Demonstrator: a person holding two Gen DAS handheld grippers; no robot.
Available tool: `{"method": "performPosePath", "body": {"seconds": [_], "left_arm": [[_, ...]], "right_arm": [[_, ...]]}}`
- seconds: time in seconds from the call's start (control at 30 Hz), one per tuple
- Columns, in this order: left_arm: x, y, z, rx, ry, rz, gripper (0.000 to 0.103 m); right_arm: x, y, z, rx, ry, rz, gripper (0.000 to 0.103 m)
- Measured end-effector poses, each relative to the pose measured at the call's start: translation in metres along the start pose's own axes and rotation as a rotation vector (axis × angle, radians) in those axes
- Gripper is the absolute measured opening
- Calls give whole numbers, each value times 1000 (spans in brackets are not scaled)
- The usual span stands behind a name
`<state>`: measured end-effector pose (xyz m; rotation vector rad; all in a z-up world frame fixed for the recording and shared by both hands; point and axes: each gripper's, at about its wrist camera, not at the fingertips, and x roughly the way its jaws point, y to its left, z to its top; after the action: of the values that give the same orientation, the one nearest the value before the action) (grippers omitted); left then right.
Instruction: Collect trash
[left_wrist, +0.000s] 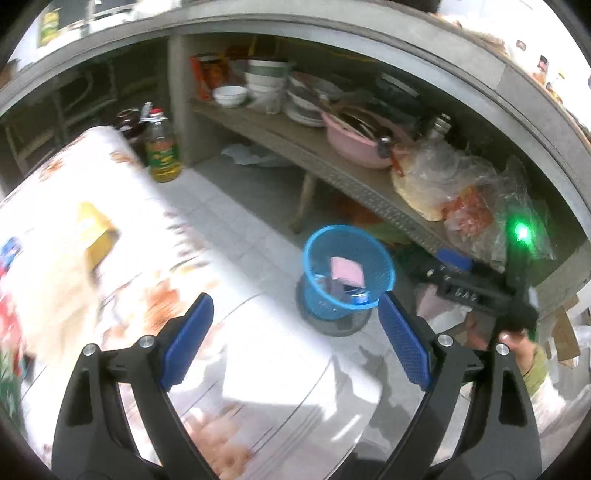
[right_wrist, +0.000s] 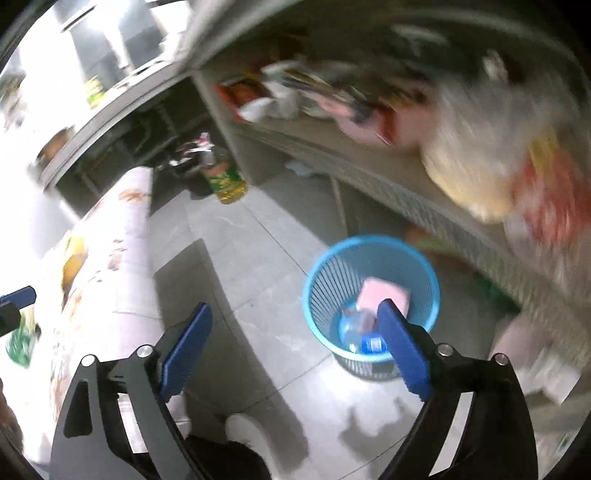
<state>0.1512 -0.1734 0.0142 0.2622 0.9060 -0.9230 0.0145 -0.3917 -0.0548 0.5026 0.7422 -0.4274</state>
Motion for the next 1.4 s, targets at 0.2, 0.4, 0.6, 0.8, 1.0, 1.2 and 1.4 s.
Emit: {"method": "performPosePath", "body": {"seconds": [0.2, 0.4, 0.6, 0.8, 1.0, 1.2, 1.4], "left_arm": [[-53, 36, -44, -63, -106, 143, 86], [-90, 81, -86, -219, -157, 242, 87], [-107, 108, -110, -305, -202, 301, 87], [-116, 123, -127, -375, -253, 313, 87], [-122, 136, -138, -404, -262, 304, 87], [-127, 149, -148, -431, -269, 311, 87], [-137, 156, -153, -413, -294, 333, 87]], "right_arm": [[-21, 63, 9, -164, -25, 102, 92], [-27, 115, 25, -239, 22, 295, 92], [-24, 175, 44, -271, 86, 495, 92], [-3, 243, 49, -365, 126, 579, 92], [26, 338, 48, -738, 56, 559, 92], [96, 392, 56, -807, 166, 535, 92], [125, 403, 43, -833, 226, 485, 81]]}}
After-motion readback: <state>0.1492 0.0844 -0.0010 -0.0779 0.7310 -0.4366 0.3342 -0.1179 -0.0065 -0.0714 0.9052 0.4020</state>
